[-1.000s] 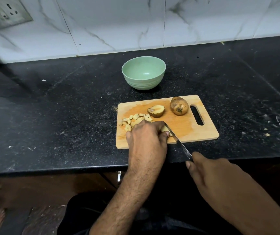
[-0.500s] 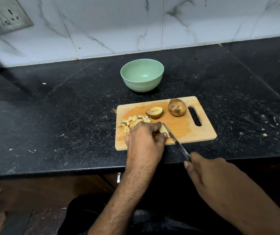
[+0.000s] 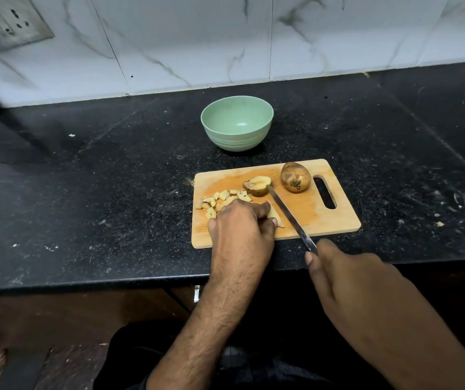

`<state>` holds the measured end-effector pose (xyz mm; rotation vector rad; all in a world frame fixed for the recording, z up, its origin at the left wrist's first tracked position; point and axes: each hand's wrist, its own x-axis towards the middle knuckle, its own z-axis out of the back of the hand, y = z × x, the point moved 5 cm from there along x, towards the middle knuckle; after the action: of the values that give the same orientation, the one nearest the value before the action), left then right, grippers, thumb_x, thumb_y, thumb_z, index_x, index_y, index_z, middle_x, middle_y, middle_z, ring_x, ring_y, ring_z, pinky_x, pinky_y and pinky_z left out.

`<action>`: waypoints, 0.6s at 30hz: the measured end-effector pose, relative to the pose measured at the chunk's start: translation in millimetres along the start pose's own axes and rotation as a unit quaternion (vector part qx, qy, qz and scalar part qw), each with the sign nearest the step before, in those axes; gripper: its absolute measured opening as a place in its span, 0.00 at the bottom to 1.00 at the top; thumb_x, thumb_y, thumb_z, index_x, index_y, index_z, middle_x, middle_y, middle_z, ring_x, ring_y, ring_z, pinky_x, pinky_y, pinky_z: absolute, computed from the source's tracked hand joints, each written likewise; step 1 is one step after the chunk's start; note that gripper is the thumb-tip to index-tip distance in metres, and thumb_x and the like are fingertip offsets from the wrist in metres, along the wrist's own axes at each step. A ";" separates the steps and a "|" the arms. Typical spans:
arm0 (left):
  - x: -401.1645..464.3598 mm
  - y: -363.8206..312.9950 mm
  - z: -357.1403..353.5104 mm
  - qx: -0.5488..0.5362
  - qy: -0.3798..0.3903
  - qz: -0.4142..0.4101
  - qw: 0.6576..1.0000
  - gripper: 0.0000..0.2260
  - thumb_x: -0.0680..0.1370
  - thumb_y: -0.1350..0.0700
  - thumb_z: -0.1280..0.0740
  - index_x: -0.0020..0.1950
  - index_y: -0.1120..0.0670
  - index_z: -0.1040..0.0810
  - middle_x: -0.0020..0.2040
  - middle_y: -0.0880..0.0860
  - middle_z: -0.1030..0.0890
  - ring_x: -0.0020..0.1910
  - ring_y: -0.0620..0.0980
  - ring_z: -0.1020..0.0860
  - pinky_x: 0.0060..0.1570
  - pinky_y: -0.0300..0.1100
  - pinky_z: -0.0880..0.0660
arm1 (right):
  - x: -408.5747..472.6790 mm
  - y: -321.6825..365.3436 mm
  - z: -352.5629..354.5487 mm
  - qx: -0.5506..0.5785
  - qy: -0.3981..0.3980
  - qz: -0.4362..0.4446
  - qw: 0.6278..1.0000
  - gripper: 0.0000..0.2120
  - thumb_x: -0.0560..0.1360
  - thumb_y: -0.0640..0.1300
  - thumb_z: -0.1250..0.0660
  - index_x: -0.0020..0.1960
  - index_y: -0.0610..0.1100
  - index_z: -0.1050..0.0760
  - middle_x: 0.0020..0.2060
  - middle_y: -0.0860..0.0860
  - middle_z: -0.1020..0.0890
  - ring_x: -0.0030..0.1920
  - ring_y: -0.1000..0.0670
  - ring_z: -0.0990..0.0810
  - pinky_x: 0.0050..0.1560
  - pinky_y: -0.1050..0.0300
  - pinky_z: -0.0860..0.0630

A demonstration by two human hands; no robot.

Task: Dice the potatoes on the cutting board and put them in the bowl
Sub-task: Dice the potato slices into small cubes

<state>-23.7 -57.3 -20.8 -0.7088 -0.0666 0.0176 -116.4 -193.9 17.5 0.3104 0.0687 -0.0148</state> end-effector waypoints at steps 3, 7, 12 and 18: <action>-0.9 -0.3 1.2 -0.010 0.000 0.006 1.000 0.14 0.78 0.50 0.28 0.63 0.48 0.18 0.58 0.45 0.19 0.60 0.46 0.24 0.67 0.50 0.31 | -2.0 7.0 -3.4 -0.022 0.011 0.003 1.000 0.13 0.83 0.59 0.58 0.49 0.54 0.41 0.35 0.54 0.27 0.36 0.52 0.25 0.38 0.56 0.26; -0.8 0.3 1.4 -0.032 -0.002 0.012 0.999 0.13 0.77 0.51 0.27 0.61 0.49 0.17 0.57 0.44 0.17 0.59 0.46 0.23 0.66 0.51 0.29 | -4.2 11.1 -12.6 -0.041 0.036 -0.007 0.998 0.12 0.84 0.58 0.59 0.50 0.54 0.41 0.37 0.53 0.28 0.36 0.51 0.28 0.36 0.56 0.31; -0.1 0.5 0.3 -0.030 0.003 0.002 1.000 0.12 0.77 0.51 0.27 0.60 0.47 0.17 0.56 0.45 0.17 0.59 0.47 0.23 0.65 0.52 0.29 | -4.4 11.8 -16.1 -0.068 0.047 -0.011 0.997 0.10 0.85 0.56 0.59 0.52 0.53 0.42 0.36 0.52 0.29 0.35 0.50 0.29 0.36 0.56 0.32; -0.7 -0.5 2.2 -0.034 -0.005 0.006 0.999 0.09 0.77 0.52 0.28 0.57 0.48 0.15 0.55 0.47 0.17 0.59 0.49 0.24 0.66 0.51 0.30 | -3.1 13.8 -16.0 -0.083 0.070 -0.024 0.994 0.04 0.86 0.51 0.54 0.55 0.52 0.42 0.35 0.52 0.33 0.35 0.50 0.32 0.36 0.55 0.34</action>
<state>-24.5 -56.3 -18.9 -0.7762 -0.0731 0.0311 -120.2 -175.9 6.8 0.1432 0.2162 -0.0343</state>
